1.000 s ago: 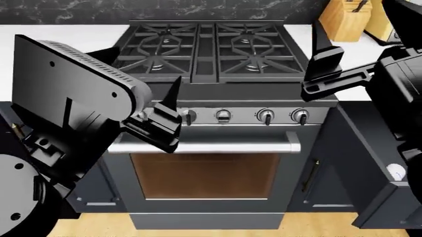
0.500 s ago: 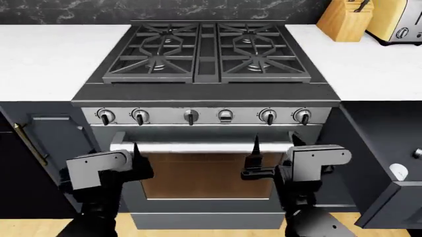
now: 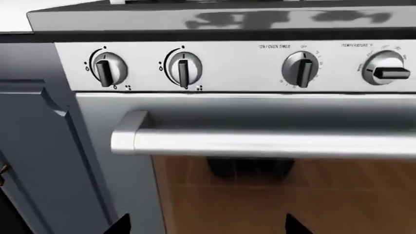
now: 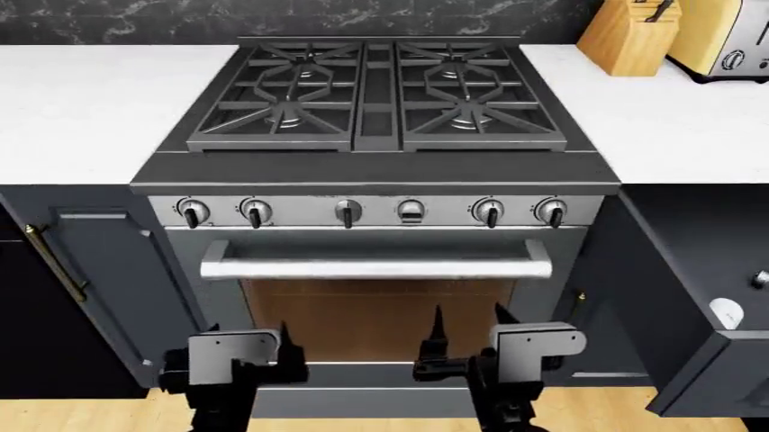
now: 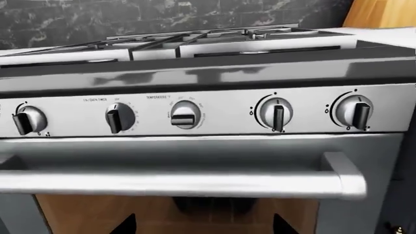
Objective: Pick and place the shaker into the drawer. Then close the cabinet.
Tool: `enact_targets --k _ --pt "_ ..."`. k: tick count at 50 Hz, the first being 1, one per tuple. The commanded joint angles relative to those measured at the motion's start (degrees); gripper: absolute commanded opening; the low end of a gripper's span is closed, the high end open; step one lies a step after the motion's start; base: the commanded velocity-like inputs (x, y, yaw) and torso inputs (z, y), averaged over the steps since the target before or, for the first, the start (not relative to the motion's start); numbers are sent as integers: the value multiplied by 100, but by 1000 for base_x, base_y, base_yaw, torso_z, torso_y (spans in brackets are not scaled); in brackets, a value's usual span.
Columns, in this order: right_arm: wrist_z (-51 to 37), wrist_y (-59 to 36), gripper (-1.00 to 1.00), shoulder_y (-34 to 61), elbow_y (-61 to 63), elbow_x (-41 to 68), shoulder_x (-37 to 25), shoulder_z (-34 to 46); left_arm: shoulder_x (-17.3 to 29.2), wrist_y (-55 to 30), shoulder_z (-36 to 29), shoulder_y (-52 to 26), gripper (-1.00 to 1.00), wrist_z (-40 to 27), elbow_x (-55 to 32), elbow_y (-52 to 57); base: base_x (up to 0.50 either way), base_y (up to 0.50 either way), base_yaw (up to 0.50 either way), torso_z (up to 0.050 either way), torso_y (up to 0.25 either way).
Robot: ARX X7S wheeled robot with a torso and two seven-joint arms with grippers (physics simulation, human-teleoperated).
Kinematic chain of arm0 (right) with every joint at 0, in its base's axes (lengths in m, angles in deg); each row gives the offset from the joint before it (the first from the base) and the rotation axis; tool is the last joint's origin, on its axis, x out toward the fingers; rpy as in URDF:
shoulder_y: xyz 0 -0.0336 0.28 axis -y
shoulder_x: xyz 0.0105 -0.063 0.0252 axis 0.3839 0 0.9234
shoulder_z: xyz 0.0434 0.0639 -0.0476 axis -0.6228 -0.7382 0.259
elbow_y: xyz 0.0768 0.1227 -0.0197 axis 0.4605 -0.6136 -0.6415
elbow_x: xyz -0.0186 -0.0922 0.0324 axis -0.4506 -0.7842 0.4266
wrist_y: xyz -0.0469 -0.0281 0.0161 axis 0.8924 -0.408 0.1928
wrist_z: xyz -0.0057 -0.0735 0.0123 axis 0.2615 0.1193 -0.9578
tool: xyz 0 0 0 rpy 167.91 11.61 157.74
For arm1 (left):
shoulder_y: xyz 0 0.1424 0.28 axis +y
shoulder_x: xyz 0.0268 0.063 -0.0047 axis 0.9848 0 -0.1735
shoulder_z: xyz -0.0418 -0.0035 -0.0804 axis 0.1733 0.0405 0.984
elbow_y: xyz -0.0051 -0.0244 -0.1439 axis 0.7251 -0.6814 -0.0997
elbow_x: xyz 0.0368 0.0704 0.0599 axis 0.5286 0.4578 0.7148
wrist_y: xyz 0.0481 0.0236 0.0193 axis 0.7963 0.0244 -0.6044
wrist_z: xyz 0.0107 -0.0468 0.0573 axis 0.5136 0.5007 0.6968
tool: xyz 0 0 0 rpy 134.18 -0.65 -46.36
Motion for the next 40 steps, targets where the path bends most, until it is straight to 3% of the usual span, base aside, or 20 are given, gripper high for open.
enact_targets --k 1,14,23,40 --pt "167 113 100 -38 -227 206 101 -52 -71 29 -124 -61 100 233 17 -306 0 0 0 0 0" --pt "322 338 100 -117 -134 206 55 -43 -17 270 -162 77 100 112 197 -117 0 10 0 0 0" --pt "75 649 100 -181 -96 -348 39 14 -49 333 -197 4 100 70 297 -255 -68 488 0 0 0" --pt "37 770 100 -122 -255 -342 122 -53 -78 433 -186 -103 100 217 201 -471 -69 500 0 0 0"
